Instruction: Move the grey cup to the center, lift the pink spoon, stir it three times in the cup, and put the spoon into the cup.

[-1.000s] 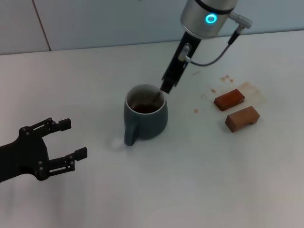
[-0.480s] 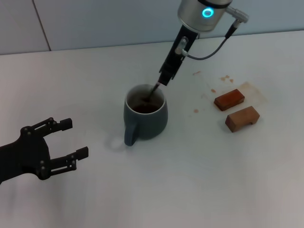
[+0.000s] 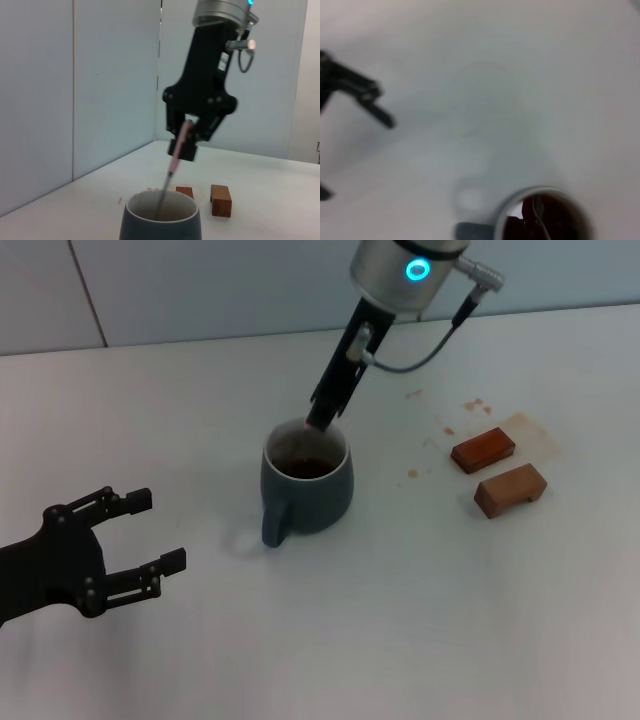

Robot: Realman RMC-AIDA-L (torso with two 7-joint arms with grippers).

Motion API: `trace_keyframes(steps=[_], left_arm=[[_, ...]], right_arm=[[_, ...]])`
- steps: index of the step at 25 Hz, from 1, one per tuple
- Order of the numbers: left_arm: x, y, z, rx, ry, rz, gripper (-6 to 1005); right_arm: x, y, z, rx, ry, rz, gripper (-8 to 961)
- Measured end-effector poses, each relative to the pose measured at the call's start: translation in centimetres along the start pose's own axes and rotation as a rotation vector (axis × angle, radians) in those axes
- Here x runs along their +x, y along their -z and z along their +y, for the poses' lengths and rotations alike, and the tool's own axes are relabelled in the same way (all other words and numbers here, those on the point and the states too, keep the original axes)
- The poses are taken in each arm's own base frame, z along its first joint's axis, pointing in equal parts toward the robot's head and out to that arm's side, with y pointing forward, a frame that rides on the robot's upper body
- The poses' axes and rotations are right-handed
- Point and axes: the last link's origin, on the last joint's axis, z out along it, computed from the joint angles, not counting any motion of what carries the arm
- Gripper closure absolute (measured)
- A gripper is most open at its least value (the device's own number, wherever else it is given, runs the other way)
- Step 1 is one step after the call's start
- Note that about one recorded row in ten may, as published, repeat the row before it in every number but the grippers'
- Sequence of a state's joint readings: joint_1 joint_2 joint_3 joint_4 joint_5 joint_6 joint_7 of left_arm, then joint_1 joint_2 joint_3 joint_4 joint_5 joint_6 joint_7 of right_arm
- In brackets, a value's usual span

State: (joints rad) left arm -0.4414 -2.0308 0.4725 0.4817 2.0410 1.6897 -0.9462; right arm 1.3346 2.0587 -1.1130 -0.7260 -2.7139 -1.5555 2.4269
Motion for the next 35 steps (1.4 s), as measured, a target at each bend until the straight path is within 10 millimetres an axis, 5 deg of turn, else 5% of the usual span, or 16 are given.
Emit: trace_keyframes(steps=[4, 11, 35], left_arm=[[0.0, 0.0, 0.0, -0.001, -0.001, 0.0, 158], [0.1, 0.0, 0.1, -0.005, -0.003, 0.003, 158], [0.1, 0.2, 0.0, -0.005, -0.012, 0.004, 158]], right_arm=[[0.6, 0.1, -0.7, 0.045, -0.023, 0.044, 753], [0.7, -0.3, 0.8, -0.022, 0.023, 0.071, 740], [1.2, -1.4, -0.8, 0.062, -0.035, 0.016, 696]])
